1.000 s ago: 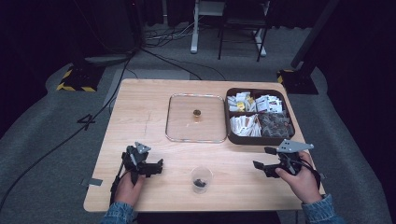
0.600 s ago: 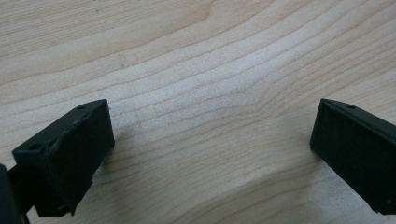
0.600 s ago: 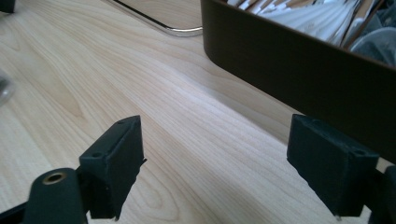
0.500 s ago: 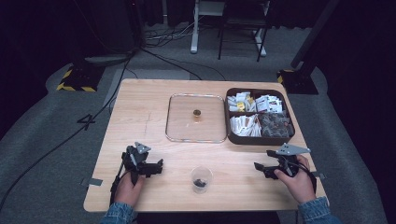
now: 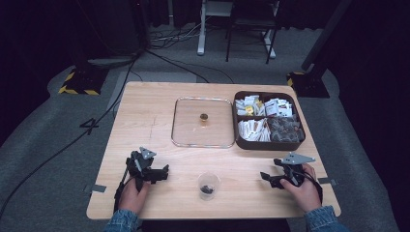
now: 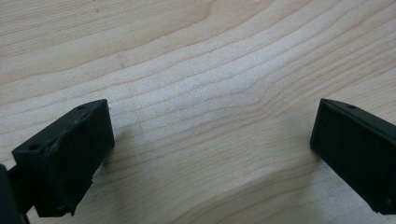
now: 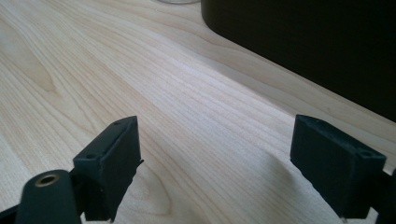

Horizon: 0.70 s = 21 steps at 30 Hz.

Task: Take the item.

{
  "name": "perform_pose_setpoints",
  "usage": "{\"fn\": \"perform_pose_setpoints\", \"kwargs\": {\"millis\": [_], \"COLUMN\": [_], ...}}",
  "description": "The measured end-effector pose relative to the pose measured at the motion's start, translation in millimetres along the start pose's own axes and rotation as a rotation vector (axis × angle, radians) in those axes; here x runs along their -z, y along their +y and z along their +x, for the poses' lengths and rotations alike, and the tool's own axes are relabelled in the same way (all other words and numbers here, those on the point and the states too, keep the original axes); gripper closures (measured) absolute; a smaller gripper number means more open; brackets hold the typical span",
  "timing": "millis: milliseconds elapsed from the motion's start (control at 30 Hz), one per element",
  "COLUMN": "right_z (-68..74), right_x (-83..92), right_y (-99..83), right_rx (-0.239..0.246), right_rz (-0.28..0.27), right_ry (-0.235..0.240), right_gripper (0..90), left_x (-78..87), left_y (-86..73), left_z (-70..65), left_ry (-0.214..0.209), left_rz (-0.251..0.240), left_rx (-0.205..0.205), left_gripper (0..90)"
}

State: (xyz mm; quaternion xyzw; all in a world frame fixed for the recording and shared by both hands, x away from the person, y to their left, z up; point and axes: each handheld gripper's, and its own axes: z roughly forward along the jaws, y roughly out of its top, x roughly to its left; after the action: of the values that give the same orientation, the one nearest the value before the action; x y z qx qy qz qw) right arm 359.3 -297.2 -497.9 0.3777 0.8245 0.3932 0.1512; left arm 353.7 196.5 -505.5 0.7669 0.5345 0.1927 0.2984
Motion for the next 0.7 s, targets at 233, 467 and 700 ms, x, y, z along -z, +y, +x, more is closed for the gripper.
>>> {"fn": "perform_pose_setpoints", "kwargs": {"millis": [233, 467, 700], "right_z": [4.2, 8.5, 9.9], "right_x": [-3.8, -7.7, -9.0], "right_y": [-2.6, -2.6, -1.9], "right_rx": [0.021, 0.055, 0.055], "right_rz": [0.024, 0.048, 0.055], "right_ry": [0.002, -0.013, -0.021], "right_gripper": [16.5, 12.7, 10.7], "left_x": [0.0, 0.0, 0.0], "left_y": [0.0, 0.0, 0.0], "left_z": [0.0, -0.1, -0.1], "left_ry": [0.0, -0.001, -0.001], "left_rz": [0.0, 0.0, 0.0], "left_rx": [0.0, 0.001, 0.001], "left_gripper": [0.0, 0.0, 0.0]}}
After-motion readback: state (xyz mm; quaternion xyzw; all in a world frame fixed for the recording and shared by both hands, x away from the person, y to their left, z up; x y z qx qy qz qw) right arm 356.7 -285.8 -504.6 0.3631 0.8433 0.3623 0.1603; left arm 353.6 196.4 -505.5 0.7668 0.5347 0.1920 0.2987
